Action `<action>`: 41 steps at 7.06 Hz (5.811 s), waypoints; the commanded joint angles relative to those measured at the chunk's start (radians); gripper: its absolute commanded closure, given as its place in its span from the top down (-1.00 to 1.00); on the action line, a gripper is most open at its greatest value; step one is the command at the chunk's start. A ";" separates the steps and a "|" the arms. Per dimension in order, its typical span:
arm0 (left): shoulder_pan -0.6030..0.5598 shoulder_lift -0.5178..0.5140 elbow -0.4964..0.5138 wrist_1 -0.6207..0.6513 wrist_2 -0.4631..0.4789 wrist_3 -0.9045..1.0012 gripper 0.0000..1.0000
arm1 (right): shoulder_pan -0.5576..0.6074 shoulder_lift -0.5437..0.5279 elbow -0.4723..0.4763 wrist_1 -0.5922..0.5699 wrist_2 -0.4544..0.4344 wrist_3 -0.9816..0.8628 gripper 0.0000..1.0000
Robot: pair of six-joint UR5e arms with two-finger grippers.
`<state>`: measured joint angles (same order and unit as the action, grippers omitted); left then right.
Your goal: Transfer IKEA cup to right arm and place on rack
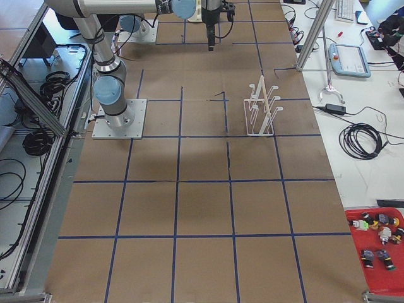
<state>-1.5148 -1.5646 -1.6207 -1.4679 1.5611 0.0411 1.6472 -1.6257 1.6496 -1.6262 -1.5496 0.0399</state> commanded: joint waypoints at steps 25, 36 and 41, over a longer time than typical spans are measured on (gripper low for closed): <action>0.392 -0.238 -0.404 0.583 0.043 0.385 -0.19 | 0.010 0.001 0.436 -1.372 0.532 1.192 1.00; 0.363 -0.158 0.060 0.048 -0.013 0.388 -1.00 | 0.010 0.380 0.410 -1.991 0.565 1.396 1.00; 0.288 -0.187 0.070 0.220 -0.426 0.437 -1.00 | 0.011 0.271 0.525 -1.997 0.444 1.506 1.00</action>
<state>-1.1999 -1.7525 -1.5466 -1.3139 1.2602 0.4630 1.6564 -1.3147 2.1452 -3.6233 -1.0557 1.5088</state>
